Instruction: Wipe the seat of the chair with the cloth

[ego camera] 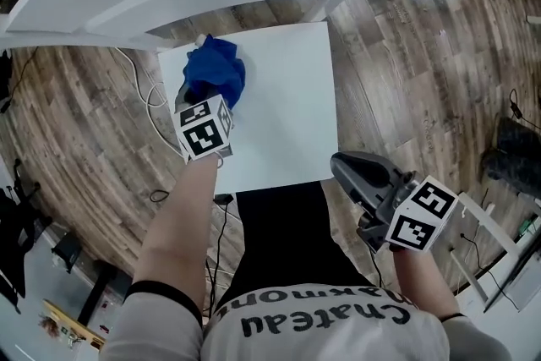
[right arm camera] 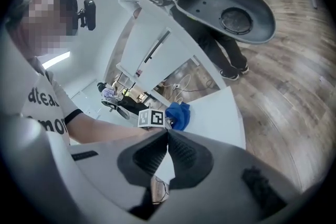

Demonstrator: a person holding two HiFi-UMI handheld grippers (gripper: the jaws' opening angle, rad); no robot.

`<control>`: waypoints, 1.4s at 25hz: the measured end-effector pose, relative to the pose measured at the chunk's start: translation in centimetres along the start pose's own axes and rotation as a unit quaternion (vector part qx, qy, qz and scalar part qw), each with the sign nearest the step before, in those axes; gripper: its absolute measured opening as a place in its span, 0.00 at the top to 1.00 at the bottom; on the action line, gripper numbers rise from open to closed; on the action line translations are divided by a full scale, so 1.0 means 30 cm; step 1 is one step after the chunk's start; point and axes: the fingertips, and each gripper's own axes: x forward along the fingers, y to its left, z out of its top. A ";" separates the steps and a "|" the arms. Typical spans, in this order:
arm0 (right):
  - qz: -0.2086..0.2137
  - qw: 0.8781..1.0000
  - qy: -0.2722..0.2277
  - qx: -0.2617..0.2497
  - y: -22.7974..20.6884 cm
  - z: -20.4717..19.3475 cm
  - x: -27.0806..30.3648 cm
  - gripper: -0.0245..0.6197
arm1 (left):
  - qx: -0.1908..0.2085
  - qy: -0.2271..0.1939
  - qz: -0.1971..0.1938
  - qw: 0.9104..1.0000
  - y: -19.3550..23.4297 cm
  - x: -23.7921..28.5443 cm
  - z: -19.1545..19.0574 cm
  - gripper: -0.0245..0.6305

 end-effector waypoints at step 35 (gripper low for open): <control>-0.098 0.983 -0.128 0.087 -0.236 -0.090 -0.330 0.94 | 0.170 -0.019 -0.137 0.976 -0.872 0.094 0.035 0.92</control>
